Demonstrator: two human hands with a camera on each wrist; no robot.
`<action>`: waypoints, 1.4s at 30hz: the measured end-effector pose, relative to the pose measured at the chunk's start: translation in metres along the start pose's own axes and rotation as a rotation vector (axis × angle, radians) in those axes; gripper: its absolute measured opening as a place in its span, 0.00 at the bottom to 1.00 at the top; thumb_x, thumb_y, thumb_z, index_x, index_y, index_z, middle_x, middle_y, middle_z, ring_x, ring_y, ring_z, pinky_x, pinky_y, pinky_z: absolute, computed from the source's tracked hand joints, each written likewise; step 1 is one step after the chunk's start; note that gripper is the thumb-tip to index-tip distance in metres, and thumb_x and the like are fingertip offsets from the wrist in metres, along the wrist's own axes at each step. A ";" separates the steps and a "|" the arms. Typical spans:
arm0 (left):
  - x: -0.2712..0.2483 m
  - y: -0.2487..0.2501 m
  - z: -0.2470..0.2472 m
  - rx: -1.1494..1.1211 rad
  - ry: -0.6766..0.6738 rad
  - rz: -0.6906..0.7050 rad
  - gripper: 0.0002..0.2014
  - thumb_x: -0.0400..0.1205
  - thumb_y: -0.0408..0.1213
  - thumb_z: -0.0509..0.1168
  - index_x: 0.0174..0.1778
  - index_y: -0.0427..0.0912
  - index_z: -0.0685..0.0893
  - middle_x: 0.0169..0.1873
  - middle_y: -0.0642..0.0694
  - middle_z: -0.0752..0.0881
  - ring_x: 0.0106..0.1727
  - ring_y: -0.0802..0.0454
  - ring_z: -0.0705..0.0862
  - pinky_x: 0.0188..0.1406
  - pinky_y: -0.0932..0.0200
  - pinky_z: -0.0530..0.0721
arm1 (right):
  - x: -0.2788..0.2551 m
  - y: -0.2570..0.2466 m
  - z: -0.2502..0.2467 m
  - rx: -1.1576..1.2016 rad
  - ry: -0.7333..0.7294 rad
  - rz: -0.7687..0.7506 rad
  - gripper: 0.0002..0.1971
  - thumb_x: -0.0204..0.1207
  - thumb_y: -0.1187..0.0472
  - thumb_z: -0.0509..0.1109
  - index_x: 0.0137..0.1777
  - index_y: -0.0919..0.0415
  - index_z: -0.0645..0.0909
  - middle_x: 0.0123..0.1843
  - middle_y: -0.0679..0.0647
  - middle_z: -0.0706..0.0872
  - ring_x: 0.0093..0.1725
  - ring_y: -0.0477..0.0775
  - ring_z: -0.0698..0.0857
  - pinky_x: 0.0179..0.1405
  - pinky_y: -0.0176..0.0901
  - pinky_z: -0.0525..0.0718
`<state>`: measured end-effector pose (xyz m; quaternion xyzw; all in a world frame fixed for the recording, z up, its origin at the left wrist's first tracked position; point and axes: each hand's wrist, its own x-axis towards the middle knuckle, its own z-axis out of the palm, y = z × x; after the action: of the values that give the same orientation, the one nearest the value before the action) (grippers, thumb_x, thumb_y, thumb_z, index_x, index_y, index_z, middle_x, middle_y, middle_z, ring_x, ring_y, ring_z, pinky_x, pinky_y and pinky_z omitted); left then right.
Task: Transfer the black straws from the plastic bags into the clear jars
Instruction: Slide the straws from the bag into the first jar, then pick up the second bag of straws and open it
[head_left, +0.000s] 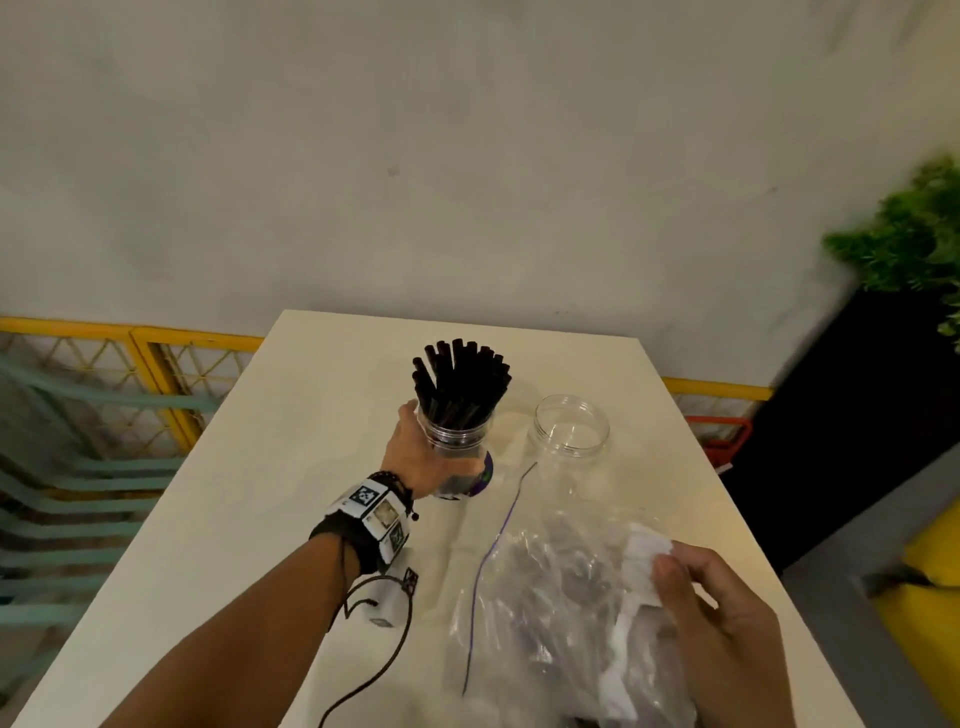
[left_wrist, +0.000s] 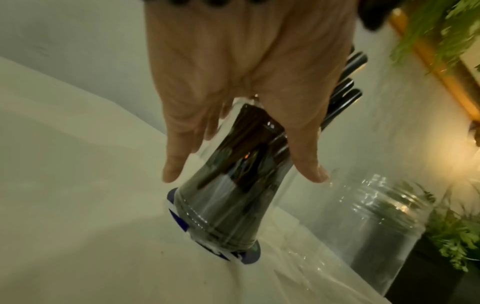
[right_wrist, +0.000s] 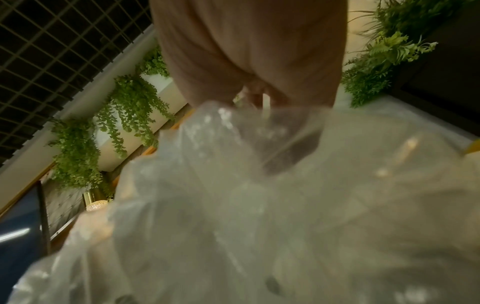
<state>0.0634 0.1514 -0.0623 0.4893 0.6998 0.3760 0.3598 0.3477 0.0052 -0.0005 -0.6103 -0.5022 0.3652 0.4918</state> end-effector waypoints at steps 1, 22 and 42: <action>-0.007 -0.001 -0.006 0.000 -0.012 -0.022 0.59 0.67 0.46 0.86 0.85 0.39 0.54 0.81 0.38 0.72 0.80 0.38 0.74 0.70 0.51 0.77 | 0.001 0.001 0.000 -0.007 -0.010 -0.015 0.05 0.79 0.58 0.71 0.44 0.52 0.88 0.37 0.47 0.91 0.27 0.49 0.87 0.28 0.41 0.83; -0.116 -0.049 -0.130 -0.049 -0.169 0.025 0.09 0.73 0.45 0.80 0.37 0.50 0.87 0.32 0.42 0.86 0.32 0.50 0.83 0.35 0.59 0.82 | 0.004 -0.014 0.083 -0.358 -0.472 -0.325 0.07 0.81 0.55 0.70 0.56 0.51 0.86 0.52 0.40 0.89 0.54 0.36 0.86 0.52 0.20 0.80; -0.099 -0.041 -0.154 0.207 0.154 0.290 0.21 0.73 0.76 0.63 0.38 0.63 0.84 0.40 0.68 0.89 0.37 0.54 0.89 0.40 0.57 0.88 | -0.029 0.040 -0.042 -0.975 -0.408 0.228 0.21 0.73 0.33 0.65 0.59 0.44 0.79 0.56 0.47 0.79 0.51 0.46 0.81 0.55 0.41 0.81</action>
<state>-0.0618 0.0203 -0.0142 0.5892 0.6825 0.3862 0.1948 0.3907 -0.0333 -0.0303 -0.7349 -0.6296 0.2521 0.0013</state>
